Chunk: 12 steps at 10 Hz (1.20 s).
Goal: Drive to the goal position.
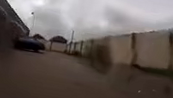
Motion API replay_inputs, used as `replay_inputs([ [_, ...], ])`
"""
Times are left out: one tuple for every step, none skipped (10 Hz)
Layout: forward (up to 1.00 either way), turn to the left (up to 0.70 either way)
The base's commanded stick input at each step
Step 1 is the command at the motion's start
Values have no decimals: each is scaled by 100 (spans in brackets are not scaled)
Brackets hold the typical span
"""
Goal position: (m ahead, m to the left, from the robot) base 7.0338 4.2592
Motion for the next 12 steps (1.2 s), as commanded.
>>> replay_inputs([
  [50,2],
  [50,2],
  [50,2],
  [50,2],
  [50,2],
  [50,2],
  [50,2],
  [50,2],
  [50,2],
  [50,2],
  [50,2],
  [50,2],
])
